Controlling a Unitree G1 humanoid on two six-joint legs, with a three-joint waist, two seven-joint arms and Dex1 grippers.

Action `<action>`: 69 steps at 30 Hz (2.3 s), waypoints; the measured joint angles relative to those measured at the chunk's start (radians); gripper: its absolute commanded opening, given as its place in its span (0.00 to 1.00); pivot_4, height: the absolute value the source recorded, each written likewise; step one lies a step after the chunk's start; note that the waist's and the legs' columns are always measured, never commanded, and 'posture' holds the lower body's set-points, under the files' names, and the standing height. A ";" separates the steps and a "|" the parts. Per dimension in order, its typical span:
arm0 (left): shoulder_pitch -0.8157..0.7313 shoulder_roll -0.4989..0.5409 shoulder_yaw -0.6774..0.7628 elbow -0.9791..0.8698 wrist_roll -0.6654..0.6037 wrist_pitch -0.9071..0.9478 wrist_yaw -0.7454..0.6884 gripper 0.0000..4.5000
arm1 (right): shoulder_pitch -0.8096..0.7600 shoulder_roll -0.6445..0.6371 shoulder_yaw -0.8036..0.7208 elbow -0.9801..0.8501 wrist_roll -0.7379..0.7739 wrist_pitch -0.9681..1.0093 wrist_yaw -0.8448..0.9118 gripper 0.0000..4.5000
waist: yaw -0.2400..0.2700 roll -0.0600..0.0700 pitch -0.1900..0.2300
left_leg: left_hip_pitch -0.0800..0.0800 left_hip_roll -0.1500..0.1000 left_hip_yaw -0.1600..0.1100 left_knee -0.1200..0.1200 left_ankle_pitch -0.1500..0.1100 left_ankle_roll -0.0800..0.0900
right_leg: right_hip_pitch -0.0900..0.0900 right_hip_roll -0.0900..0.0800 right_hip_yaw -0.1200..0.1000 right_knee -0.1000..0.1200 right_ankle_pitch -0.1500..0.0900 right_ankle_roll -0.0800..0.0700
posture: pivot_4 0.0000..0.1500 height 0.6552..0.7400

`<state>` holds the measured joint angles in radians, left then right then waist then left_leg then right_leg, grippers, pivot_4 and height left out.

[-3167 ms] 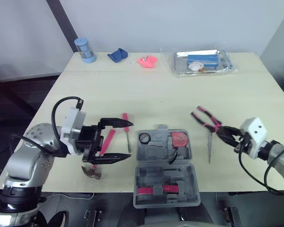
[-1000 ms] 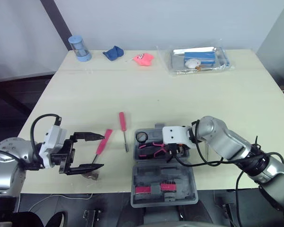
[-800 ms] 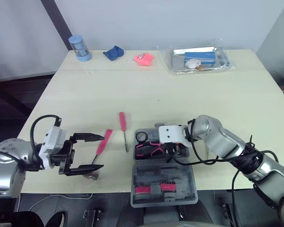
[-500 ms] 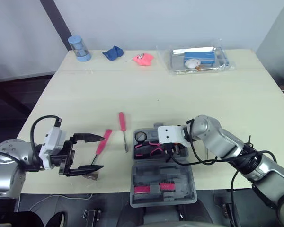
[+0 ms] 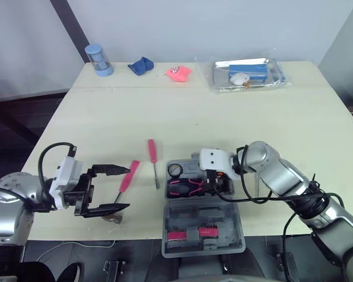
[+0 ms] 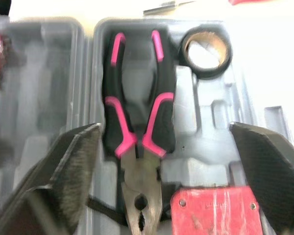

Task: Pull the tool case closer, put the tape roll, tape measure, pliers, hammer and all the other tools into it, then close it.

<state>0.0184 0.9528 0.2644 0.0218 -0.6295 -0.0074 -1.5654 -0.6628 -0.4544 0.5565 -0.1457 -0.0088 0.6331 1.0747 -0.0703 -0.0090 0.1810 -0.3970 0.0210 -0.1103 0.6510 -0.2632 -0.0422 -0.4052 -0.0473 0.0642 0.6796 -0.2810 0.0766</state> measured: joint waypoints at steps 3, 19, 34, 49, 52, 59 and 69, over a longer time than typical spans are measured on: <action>-0.003 -0.004 0.000 0.003 0.000 0.000 0.000 1.00 | 0.037 0.016 -0.020 0.035 0.018 -0.079 -0.013 0.32 | 0.000 0.000 0.000 | 0.000 0.000 0.000 0.000 0.000 0.000 | 0.000 0.000 0.000 0.000 0.000 0.000 | 1.00 1.00; -0.005 -0.010 -0.002 0.011 0.000 -0.006 0.000 1.00 | 0.066 0.063 -0.025 0.283 -0.004 -0.307 -0.040 0.03 | -0.001 0.000 0.000 | 0.001 0.000 0.000 0.000 0.000 0.000 | 0.000 0.000 0.000 0.000 0.000 0.000 | 1.00 1.00; 0.020 -0.033 -0.014 0.009 0.019 -0.007 0.000 1.00 | 0.099 0.076 -0.006 0.402 -0.046 -0.431 -0.066 0.03 | 0.010 -0.003 -0.021 | 0.030 0.000 0.002 -0.005 0.000 0.000 | 0.029 0.000 0.001 -0.005 -0.001 0.000 | 1.00 1.00; 0.034 -0.072 -0.048 -0.011 0.099 -0.006 0.059 1.00 | 0.331 -0.008 -0.267 0.110 0.166 -0.420 -0.052 0.03 | 0.020 0.001 -0.014 | 0.025 0.000 0.002 -0.007 0.000 0.000 | 0.025 0.000 0.001 -0.007 -0.001 0.000 | 1.00 1.00; 0.035 -0.087 -0.071 0.003 0.122 -0.007 0.068 0.94 | 0.416 -0.086 -0.342 0.046 0.224 -0.418 -0.020 0.01 | 0.029 0.002 -0.013 | 0.023 0.000 0.002 -0.007 0.000 0.000 | 0.025 0.000 0.001 -0.010 -0.001 0.000 | 1.00 1.00; 0.001 -0.110 -0.109 0.083 0.159 -0.040 0.066 0.33 | 0.570 -0.195 -0.461 0.035 0.281 -0.452 0.016 0.00 | 0.026 0.002 -0.012 | 0.023 0.000 0.002 -0.007 0.000 0.000 | 0.025 0.000 0.000 -0.010 -0.001 0.000 | 1.00 1.00; 0.042 -0.110 0.123 0.324 0.095 -0.030 0.153 0.01 | 0.843 -0.211 -0.856 0.166 0.393 -0.564 -0.071 0.00 | 0.028 0.002 -0.011 | 0.023 0.000 0.002 -0.007 -0.001 0.001 | 0.025 -0.001 0.000 -0.011 -0.001 0.000 | 1.00 1.00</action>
<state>0.0607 0.8427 0.3875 0.3458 -0.5342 -0.0373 -1.4127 0.1799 -0.6652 -0.2991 0.0207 0.3839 0.0691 1.0038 -0.0428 -0.0073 0.1696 -0.3745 0.0212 -0.1083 0.6435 -0.2637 -0.0417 -0.3798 -0.0478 0.0647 0.6682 -0.2816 0.0769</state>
